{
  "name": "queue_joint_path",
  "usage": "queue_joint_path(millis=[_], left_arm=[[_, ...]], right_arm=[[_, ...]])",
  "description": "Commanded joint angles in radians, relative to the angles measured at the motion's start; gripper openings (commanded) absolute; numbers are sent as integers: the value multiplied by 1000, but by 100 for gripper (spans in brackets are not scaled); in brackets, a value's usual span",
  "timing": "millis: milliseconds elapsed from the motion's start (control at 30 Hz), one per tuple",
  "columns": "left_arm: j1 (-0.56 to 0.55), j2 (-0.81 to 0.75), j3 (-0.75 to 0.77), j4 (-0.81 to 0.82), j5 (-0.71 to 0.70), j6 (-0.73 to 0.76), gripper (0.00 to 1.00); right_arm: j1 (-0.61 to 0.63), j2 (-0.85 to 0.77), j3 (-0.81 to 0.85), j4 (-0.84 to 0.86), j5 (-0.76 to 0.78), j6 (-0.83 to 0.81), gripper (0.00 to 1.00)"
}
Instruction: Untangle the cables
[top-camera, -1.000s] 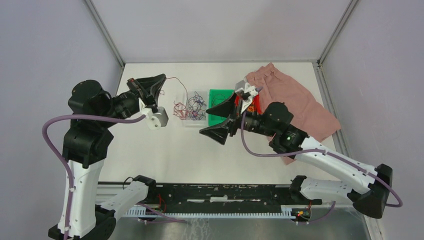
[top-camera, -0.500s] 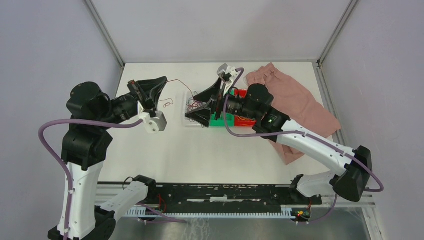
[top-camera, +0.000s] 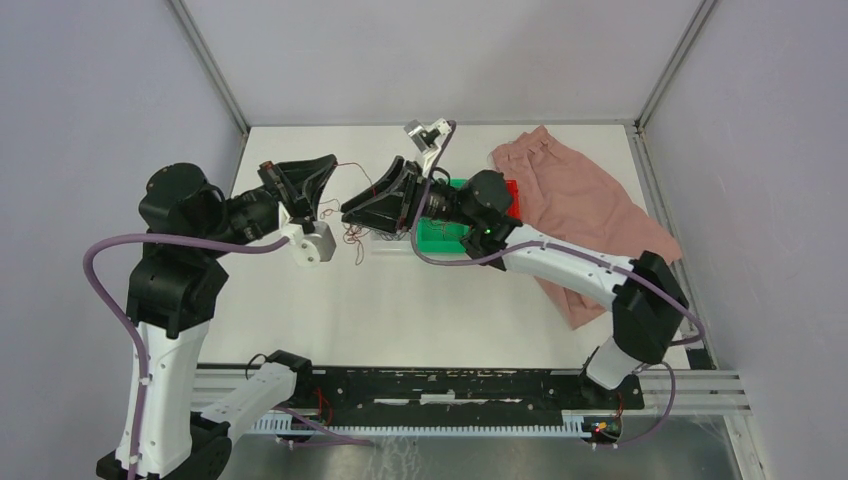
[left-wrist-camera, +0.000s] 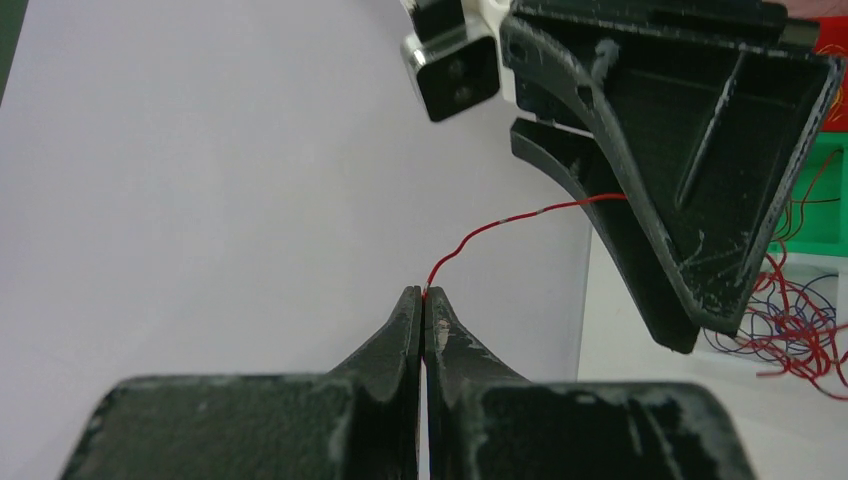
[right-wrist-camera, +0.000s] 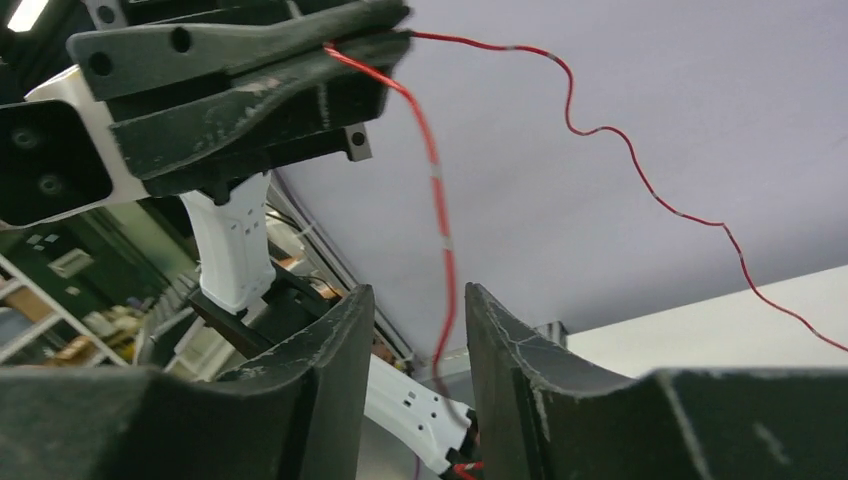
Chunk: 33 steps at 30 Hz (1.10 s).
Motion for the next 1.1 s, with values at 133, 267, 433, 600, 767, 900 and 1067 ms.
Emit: queue_joint_path(millis=[133, 267, 433, 600, 767, 900, 1067], left_arm=[[-1, -2, 3, 50, -3, -17, 3], [-1, 10, 9, 90, -23, -19, 3], [-1, 39, 50, 128, -49, -26, 3], [-1, 67, 99, 138, -60, -26, 3], [-1, 83, 113, 160, -72, -24, 3], [-1, 98, 121, 186, -85, -13, 3], [0, 130, 137, 211, -98, -3, 3]], right_arm=[[46, 88, 14, 332, -57, 248, 33], [73, 95, -36, 295, -54, 215, 34], [90, 114, -144, 334, -17, 215, 32], [100, 135, -202, 364, 0, 209, 31], [114, 143, -234, 359, -14, 193, 22], [134, 130, -253, 247, -33, 99, 22], [137, 114, -312, 126, -15, 12, 21]])
